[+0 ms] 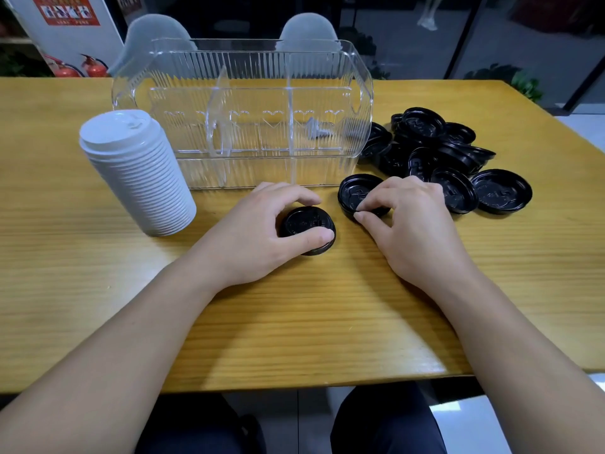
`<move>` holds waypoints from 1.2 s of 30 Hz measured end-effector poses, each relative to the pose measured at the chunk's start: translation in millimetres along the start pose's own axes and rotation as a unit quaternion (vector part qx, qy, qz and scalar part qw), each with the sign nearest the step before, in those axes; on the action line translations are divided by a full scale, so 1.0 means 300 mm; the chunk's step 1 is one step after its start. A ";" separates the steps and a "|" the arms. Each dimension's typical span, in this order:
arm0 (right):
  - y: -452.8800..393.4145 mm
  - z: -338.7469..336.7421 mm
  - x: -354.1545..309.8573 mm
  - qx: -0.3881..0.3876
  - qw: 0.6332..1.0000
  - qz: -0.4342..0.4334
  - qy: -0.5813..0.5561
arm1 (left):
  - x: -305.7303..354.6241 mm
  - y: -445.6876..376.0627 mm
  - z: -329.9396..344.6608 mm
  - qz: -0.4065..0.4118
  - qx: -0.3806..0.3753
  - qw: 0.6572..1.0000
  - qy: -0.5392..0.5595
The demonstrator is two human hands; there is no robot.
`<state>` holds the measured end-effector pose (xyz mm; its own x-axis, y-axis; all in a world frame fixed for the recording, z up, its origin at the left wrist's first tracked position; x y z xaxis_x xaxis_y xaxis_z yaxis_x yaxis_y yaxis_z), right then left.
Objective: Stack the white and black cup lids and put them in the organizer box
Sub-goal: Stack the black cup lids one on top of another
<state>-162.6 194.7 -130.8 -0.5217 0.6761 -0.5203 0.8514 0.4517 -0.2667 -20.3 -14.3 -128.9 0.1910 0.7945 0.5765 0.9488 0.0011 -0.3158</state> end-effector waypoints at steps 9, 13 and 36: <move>0.009 -0.007 -0.001 0.011 0.999 0.007 -0.030 | 0.003 0.001 0.021 0.015 -0.005 1.000 0.000; 0.013 -0.021 -0.004 0.025 0.999 0.007 -0.047 | 0.003 -0.001 0.023 0.018 -0.009 1.000 0.003; 0.013 0.010 0.002 0.119 0.989 -0.067 0.059 | -0.001 -0.002 0.025 0.018 -0.017 1.000 0.009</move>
<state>-159.3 195.0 -134.6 -0.6208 0.6894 -0.3733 0.7560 0.4004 -0.5179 -22.7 -9.9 -134.4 0.2287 0.7831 0.5783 0.9495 -0.0484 -0.3100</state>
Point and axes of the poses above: each hand's wrist, its own y-axis away from the middle knuckle, its own z-axis out of the palm, x = y × z, the point moved 2 cm from there along -y, towards the middle knuckle, and after that the axes turned 15 degrees about z, right-handed, at the moved point
